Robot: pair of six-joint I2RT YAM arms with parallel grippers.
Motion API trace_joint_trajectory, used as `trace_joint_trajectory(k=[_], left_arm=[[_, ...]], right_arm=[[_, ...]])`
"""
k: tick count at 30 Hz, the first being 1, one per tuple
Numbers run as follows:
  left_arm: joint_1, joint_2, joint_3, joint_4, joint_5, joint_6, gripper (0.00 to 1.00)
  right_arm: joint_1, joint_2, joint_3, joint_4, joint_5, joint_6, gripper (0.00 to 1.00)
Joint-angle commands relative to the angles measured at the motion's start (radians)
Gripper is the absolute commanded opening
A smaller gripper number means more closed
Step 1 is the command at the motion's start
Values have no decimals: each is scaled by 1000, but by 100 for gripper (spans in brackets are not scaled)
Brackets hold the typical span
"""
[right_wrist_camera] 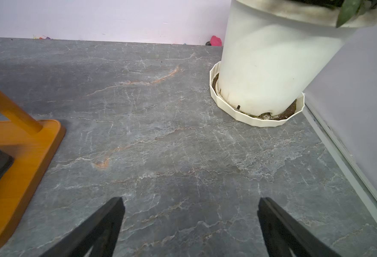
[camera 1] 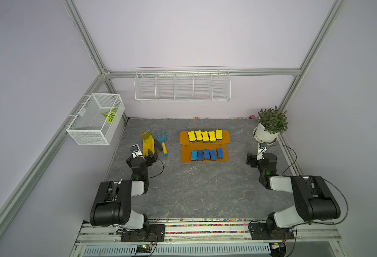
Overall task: Remove the whiteboard erasers from the shelf
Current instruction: Move the shelf to the center of the board.
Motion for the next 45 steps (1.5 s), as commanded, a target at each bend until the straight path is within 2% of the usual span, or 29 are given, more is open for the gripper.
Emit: trace_joint_trajectory(k=[1,19,20,21,23,24,26,28,29,31,33,35,37,40,45], left_arm=[[2,10,15,9,-6,-7,99],[1,6,10,22,-14,-3,99],[-5,-11,-2,26,-40,-12,99],[-11,-32,-30,53,-33,-4,100],[-75,-59,-72,138,-65,87,100],[-139,-88,-44,89,-187,127,100],[-211,-158,70,-178,-369,97,100],[-214,-223,191,-462,-388,-34,100],[-214,-237,241,-561,-373,-88,100],[-215,-243,366,-764,-262,-190,97],[-214,-229,511,-944,-143,-298,93],[-214,-196,657,-1072,22,-300,88],[-213,-151,757,-1140,131,-282,87],[-213,-77,833,-1166,244,-269,82],[-207,67,949,-1183,515,-227,73]], right_arm=[[5,7,12,26,13,-11,99],[7,1,3,49,6,-24,99],[26,-16,-17,92,25,-48,99],[71,-60,-20,69,102,-72,99],[145,-169,73,-227,210,-82,99],[180,-206,150,-382,250,-60,99],[255,-224,246,-548,347,-5,99],[338,-219,346,-691,374,5,98],[376,-214,381,-726,382,-4,98],[445,-210,450,-779,376,-6,95],[467,-215,528,-878,332,53,89],[465,-222,603,-975,283,124,85],[439,-208,655,-1027,159,170,84],[346,-139,752,-1093,-121,266,78],[243,-32,883,-1145,-358,360,71]])
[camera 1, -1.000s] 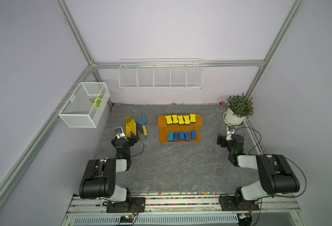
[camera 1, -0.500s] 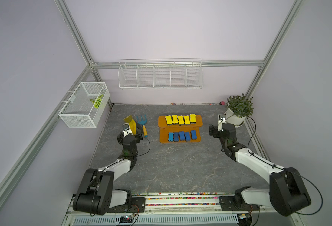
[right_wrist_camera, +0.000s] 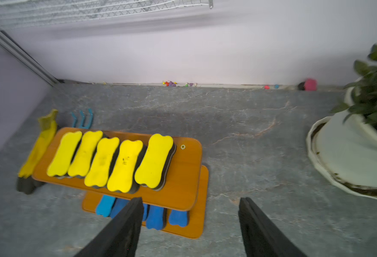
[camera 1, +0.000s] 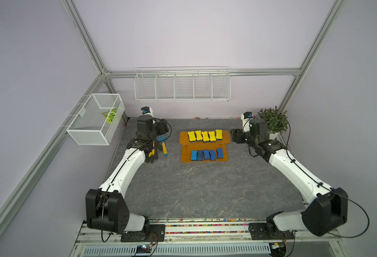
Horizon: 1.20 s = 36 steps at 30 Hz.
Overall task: Remove the whiteboard erasers from the shelf
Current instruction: Move the shelf to the center of the board.
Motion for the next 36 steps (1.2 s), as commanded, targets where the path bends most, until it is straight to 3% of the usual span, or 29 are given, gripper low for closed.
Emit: trace_joint_trajectory(k=[1,4,7,15,27,36], left_arm=[[11,110,96,-135,273,12,69],[31,228,211,-202,447,5,57],[38,313,264,-215,541,-22,50],[47,382,244,-172,654,-51,50],[47,360,134,-141,683,-79,47],[53,396,127,-116,704,-100,46]], right_arm=[[-51,68,56,-101,-254,113,70],[-94,132,94,-122,-341,147,70],[-141,194,97,-73,-467,177,70],[-161,286,103,-40,-539,199,69],[-182,353,74,28,-608,242,59],[-184,404,54,74,-631,257,54]])
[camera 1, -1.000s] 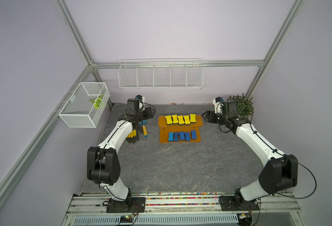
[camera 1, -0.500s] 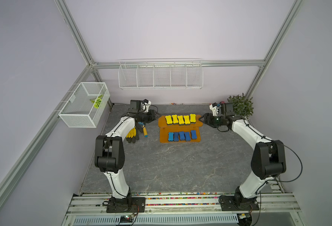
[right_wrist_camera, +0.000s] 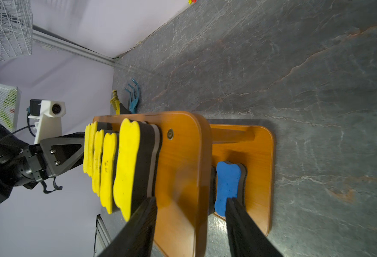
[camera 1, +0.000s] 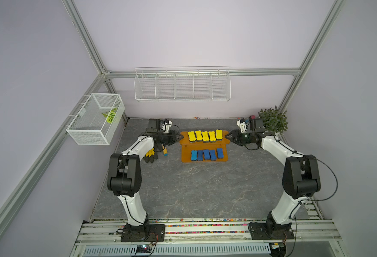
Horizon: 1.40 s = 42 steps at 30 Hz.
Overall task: Remove the whiteboard erasers from the shelf
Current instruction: Move the shelf to the center of the board.
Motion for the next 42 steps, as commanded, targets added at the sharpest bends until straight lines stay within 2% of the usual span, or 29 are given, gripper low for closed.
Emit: trace_joint_trajectory(k=[1,5,11,17,21,26,42], left_arm=[[5,19,-9,30,32,-17,46],[5,20,-33,58,37,-24,45],[6,40,-58,124,83,-68,36],[4,41,-81,194,132,-118,20],[2,16,-130,298,151,-177,12],[0,8,-132,306,160,-208,1],[-1,-167,-270,265,119,-214,0]], right_arm=[[-4,32,-29,55,-39,27,53],[-4,51,-40,100,-76,57,50],[-2,51,-56,126,-91,71,42],[-3,38,-82,145,-101,84,28],[1,26,-89,142,-97,90,23],[16,6,-87,120,-85,90,19],[96,-104,-156,55,-1,71,14]])
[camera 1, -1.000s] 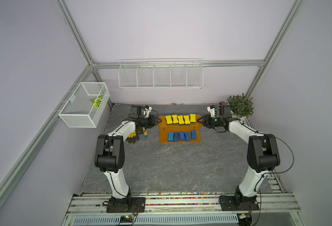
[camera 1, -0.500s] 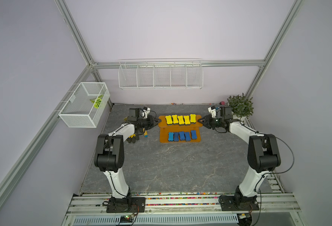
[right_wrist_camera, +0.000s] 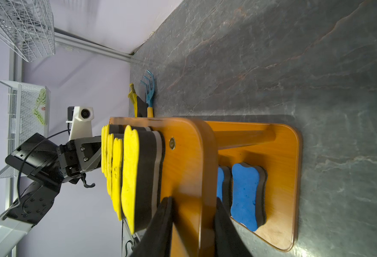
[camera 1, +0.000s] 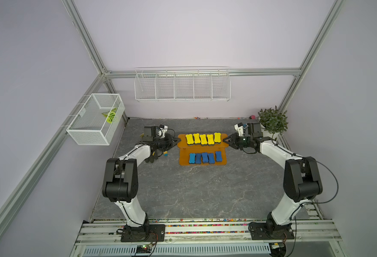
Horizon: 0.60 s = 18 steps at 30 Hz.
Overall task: Remove the whiteboard erasers from the shelf
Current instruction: Move the shelf to the center of the board.
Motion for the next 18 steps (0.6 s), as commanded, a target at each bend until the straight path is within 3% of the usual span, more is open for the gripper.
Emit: trace_joint_trajectory(k=[1,9,14,17,18], left_arm=[[-38,-69,-33,-9,8,49,0],[-38,-157,-149,23,-36,49,0],[-40,-199,-187,25,-53,47,0],[-43,-226,-200,13,-74,54,6],[-48,-237,-196,-13,-98,66,13]], right_arm=[[55,-43,-41,-41,59,-63,14],[69,-98,-101,-48,95,-81,16],[68,-122,-92,-95,134,-117,22],[66,-133,-72,-140,166,-144,26],[62,-139,-62,-163,184,-156,29]])
